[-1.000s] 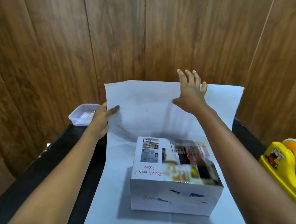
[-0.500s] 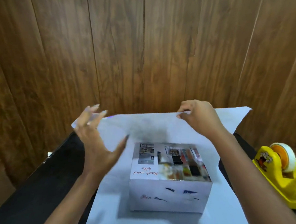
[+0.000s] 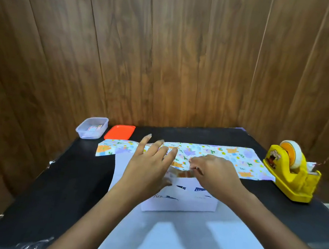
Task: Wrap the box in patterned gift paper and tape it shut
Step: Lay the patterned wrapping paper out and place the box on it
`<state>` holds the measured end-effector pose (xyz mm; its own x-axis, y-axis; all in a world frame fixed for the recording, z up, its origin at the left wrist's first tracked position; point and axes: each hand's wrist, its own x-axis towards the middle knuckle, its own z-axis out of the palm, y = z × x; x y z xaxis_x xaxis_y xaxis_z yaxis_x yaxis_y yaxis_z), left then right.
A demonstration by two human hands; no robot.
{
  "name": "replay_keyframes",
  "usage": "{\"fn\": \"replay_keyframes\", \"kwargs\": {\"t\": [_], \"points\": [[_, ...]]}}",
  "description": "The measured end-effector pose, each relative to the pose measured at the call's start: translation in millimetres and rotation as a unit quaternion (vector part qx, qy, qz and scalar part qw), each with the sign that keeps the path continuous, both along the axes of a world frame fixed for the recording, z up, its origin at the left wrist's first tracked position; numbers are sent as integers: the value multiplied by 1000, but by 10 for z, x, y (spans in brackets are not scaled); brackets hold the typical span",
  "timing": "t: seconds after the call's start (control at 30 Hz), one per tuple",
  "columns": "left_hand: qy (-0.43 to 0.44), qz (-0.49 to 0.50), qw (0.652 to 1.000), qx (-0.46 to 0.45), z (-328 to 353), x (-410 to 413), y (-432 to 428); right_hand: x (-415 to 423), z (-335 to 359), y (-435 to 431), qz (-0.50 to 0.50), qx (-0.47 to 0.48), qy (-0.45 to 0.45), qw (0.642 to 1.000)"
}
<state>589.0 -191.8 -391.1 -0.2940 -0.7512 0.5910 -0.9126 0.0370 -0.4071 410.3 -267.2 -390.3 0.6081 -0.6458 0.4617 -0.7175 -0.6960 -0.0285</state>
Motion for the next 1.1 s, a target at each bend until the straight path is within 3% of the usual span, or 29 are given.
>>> {"fn": "replay_keyframes", "kwargs": {"t": [0.17, 0.43, 0.53, 0.7, 0.83, 0.93, 1.0, 1.03, 1.1], "points": [[55, 10, 998, 19, -213, -50, 5, -72, -113, -53, 56, -19, -35, 998], [57, 12, 997, 46, -268, 18, 2, -137, 32, 31, 57, 81, 28, 995], [30, 46, 991, 122, -181, 11, 2, -194, 165, 6, 68, 180, 42, 980], [41, 106, 955, 274, -19, -16, 26, 123, 377, -357, 67, 225, 27, 972], [231, 70, 908, 343, 272, 139, -113, 334, 247, -448, 51, 285, 150, 945], [185, 119, 905, 365, 378, 283, -356, 357, 93, -402, 32, 272, 178, 945], [182, 189, 874, 409, 372, 480, -477, 356, 65, -394, 30, 262, 179, 948], [214, 218, 858, 413, 348, 696, -521, 348, 53, -401, 29, 263, 176, 948], [414, 201, 833, 308, 372, 1133, -494, 341, 46, -411, 30, 267, 174, 947]]}}
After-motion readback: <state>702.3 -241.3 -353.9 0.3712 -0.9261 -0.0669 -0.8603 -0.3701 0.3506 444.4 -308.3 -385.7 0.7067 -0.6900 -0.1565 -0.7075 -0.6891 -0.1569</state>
